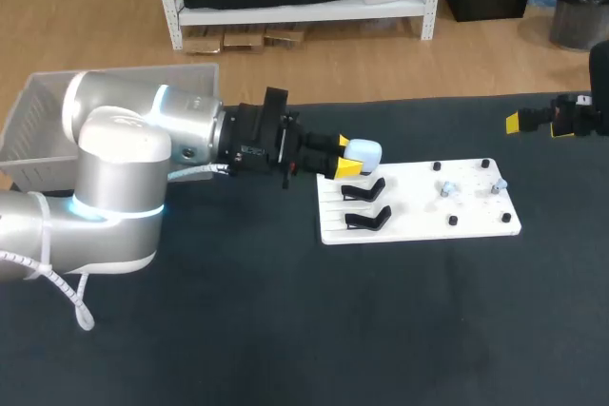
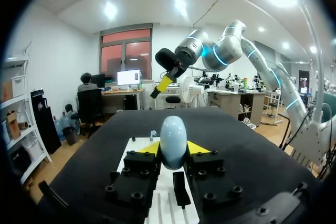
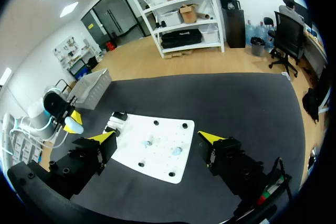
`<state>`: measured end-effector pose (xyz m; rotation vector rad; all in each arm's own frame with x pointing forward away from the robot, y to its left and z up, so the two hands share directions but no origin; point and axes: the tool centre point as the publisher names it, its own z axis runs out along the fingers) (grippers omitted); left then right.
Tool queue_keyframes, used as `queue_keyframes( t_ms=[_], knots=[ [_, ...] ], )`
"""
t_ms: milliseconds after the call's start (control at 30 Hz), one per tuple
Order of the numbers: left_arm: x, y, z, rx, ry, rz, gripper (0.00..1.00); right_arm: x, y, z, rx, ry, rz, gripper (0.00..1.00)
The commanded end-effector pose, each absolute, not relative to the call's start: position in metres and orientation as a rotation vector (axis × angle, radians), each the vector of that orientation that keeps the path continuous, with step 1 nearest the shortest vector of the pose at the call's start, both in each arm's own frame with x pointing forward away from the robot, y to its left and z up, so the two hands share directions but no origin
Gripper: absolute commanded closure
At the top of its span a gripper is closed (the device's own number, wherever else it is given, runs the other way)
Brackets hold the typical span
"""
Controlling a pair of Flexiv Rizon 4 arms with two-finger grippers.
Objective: Pick up each earbud case from the left stands, insert the matching earbuds, close the lid, and place the case in the box.
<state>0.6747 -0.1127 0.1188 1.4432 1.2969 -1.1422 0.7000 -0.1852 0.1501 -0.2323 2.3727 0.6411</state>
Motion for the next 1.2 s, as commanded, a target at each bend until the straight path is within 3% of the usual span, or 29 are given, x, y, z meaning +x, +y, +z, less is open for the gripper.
queue_keyframes(
  t_ms=[33, 467, 1200],
  knots=[
    [0.664, -0.115, 0.121, 1.389, 1.279, -1.125, 1.00, 0.700, -0.186, 0.150, -0.235, 2.373, 0.643, 0.00],
    [0.652, -0.138, 0.116, 1.309, 1.230, -1.161, 1.00, 0.688, -0.179, 0.146, -0.263, 2.392, 0.660, 0.00],
    [0.664, -0.149, 0.117, 1.282, 1.176, -1.185, 1.00, 0.604, -0.113, 0.169, -0.522, 2.377, 0.651, 0.00]
  ],
)
